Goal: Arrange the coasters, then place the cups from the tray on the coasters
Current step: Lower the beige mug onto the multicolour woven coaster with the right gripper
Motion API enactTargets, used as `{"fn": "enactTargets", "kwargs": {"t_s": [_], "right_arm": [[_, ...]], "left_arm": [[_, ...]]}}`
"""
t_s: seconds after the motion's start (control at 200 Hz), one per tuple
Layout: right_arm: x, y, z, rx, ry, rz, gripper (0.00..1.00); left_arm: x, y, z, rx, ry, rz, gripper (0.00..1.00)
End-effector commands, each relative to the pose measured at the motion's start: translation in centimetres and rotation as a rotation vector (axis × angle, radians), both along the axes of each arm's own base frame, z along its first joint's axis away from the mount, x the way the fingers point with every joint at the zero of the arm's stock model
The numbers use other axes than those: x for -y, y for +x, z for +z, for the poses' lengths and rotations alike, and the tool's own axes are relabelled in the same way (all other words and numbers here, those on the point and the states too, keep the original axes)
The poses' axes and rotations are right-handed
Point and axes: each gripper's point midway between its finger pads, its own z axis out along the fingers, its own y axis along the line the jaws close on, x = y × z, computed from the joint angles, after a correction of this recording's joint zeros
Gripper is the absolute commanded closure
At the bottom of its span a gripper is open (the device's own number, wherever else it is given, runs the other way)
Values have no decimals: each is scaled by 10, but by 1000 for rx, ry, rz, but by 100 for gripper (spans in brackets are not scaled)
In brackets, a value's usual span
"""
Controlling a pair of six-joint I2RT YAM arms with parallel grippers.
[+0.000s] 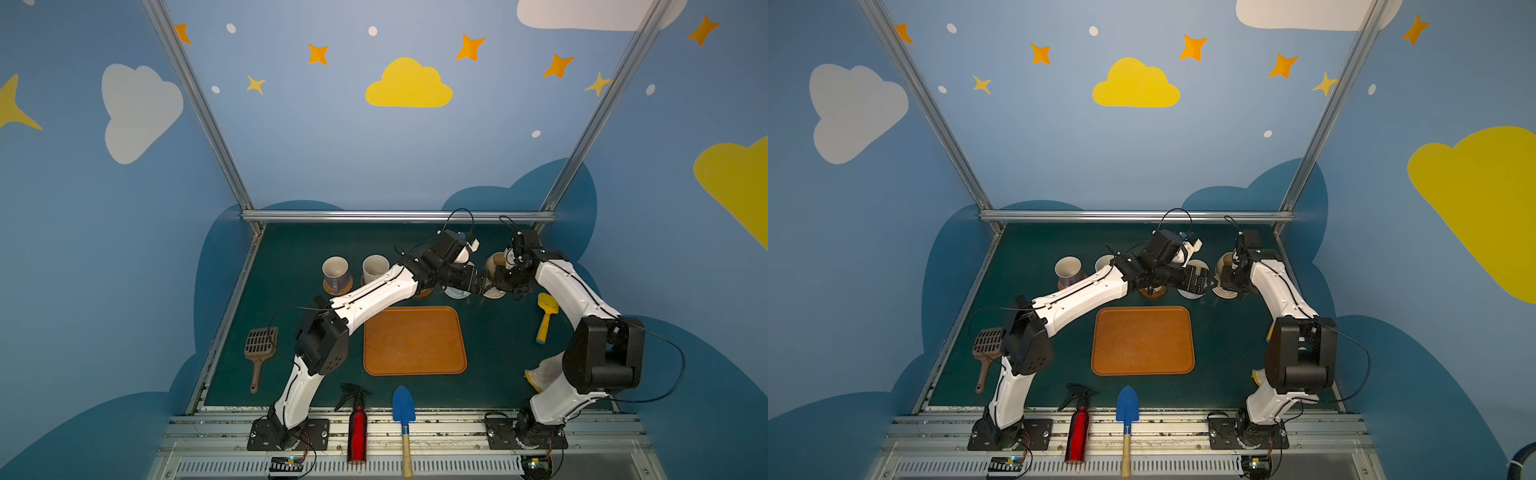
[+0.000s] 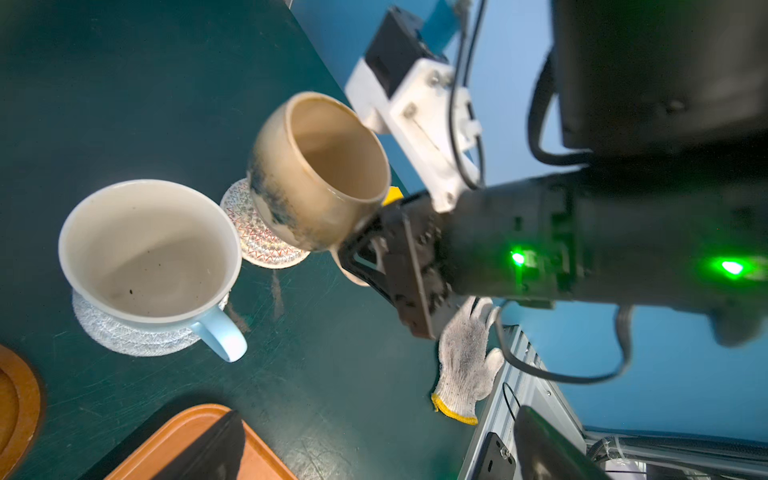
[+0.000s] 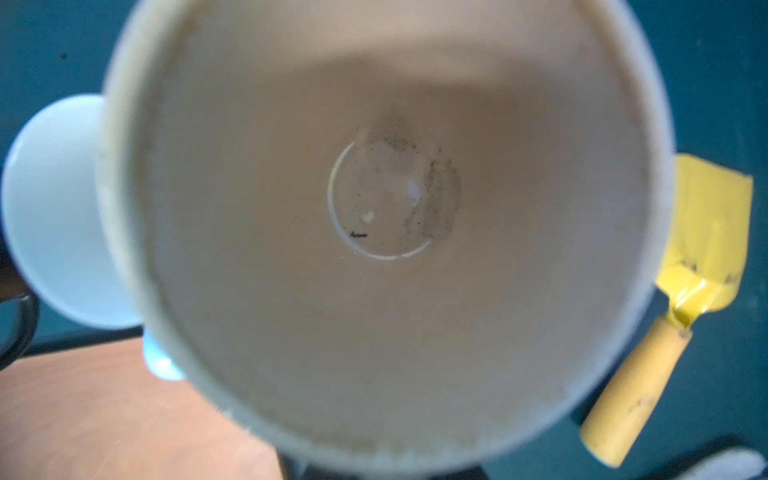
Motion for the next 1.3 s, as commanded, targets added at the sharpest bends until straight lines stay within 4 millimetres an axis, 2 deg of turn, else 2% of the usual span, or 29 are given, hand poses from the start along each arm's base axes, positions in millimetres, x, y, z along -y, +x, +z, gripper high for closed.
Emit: {"fn": "enactTargets", "kwargs": {"t_s": [0.0,0.25,0.466,0.896,1.016,1.176,1.296], "right_arm": [[13,22,15,74,-79,17,100],[18,31,-5,35,-111,84,100],[18,37,-8,39,-117,99,100],[21,40,-37,-21,-125,106,100],[25,39,-41,-57,-127,100,100],[20,34,-43,-64,-106,103,100],[16,30,-38,-70,-108,111,100]], "left_arm": [[0,-1,-1,-15,4,-16,0],[-1,1,-5,-32,1,-23,0],[-4,0,-8,-40,9,-29,0],[-7,1,-12,-62,-15,-23,0],[-10,0,-14,-65,-17,-19,0],[-16,2,-13,-67,-19,-5,0],[-18,2,-11,-65,-22,-1,0]]}}
